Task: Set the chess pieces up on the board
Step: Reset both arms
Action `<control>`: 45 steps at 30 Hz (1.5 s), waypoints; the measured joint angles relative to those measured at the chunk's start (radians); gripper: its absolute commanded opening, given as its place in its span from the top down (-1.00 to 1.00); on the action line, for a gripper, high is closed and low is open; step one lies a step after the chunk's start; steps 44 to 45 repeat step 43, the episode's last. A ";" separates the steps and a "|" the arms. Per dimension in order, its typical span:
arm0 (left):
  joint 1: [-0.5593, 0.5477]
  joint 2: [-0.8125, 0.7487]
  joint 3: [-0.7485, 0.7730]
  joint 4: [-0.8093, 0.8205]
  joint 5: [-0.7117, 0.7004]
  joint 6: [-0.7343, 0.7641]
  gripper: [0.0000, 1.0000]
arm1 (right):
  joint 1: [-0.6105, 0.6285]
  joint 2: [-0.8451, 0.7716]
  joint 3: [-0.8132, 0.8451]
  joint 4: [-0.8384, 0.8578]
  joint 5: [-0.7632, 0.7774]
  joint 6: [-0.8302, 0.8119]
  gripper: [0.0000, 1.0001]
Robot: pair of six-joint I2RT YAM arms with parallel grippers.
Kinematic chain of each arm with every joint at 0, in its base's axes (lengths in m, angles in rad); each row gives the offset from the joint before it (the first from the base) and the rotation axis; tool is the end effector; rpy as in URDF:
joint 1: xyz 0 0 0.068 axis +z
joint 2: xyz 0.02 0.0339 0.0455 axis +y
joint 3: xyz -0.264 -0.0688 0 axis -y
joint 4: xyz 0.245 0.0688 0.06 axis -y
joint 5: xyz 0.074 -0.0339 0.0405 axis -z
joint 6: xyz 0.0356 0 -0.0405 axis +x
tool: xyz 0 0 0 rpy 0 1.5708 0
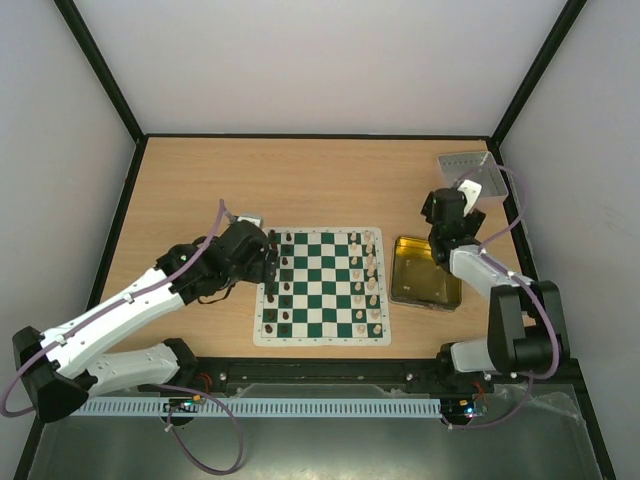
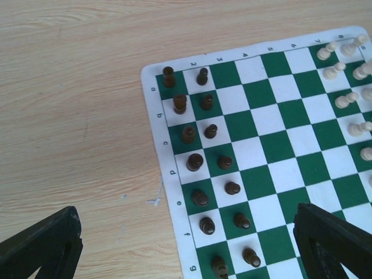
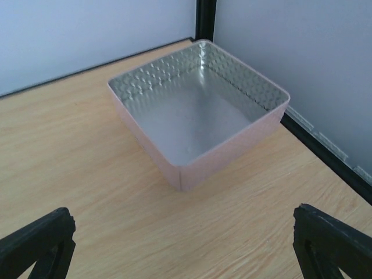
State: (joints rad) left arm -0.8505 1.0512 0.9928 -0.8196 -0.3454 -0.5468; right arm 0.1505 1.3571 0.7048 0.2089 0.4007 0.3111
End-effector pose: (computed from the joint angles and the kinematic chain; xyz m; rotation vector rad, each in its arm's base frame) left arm 0.1447 -0.1466 0.3055 0.2127 2.3839 -0.2355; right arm 0.2904 0.0300 0.2246 0.4085 1.9357 -0.1042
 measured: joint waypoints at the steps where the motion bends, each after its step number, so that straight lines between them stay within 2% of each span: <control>1: -0.001 0.002 0.000 0.004 0.010 0.004 -0.98 | -0.014 0.016 -0.027 0.045 -0.006 -0.013 -0.95; 8: -0.024 0.035 0.000 0.026 0.063 0.024 -0.98 | -0.034 0.089 -0.214 0.363 -0.055 -0.098 -0.95; 11: -0.039 0.053 0.000 0.026 0.076 0.027 -0.98 | -0.035 0.114 -0.221 0.435 -0.063 -0.127 -0.95; 14: -0.044 0.059 0.000 0.027 0.077 0.032 -0.98 | -0.035 0.088 -0.208 0.423 -0.060 -0.129 -0.95; 16: -0.044 0.060 0.000 0.029 0.077 0.036 -0.98 | -0.031 0.028 -0.158 0.327 -0.052 -0.100 -0.95; 20: -0.046 0.059 0.000 0.042 0.076 0.049 -0.98 | 0.004 -0.027 0.110 0.005 -0.040 0.018 -0.95; 23: -0.046 0.059 0.000 0.048 0.075 0.052 -0.98 | 0.126 -0.033 0.280 -0.233 -0.047 0.092 -0.95; 27: -0.046 0.059 0.000 0.051 0.074 0.058 -0.98 | 0.332 -0.050 0.332 -0.513 -0.105 0.189 -0.94; 31: -0.046 0.059 0.000 0.051 0.074 0.061 -0.98 | 0.404 -0.063 0.346 -0.768 -0.225 0.259 -0.95; 36: -0.038 0.058 0.000 0.051 0.083 0.067 -0.98 | 0.478 -0.154 0.352 -0.962 -0.393 0.276 -0.95; 41: -0.030 0.050 0.000 0.051 0.098 0.069 -0.98 | 0.502 -0.193 0.349 -1.057 -0.513 0.265 -0.95; 45: -0.029 0.049 0.000 0.050 0.103 0.069 -0.98 | 0.505 -0.194 0.347 -1.082 -0.541 0.256 -0.95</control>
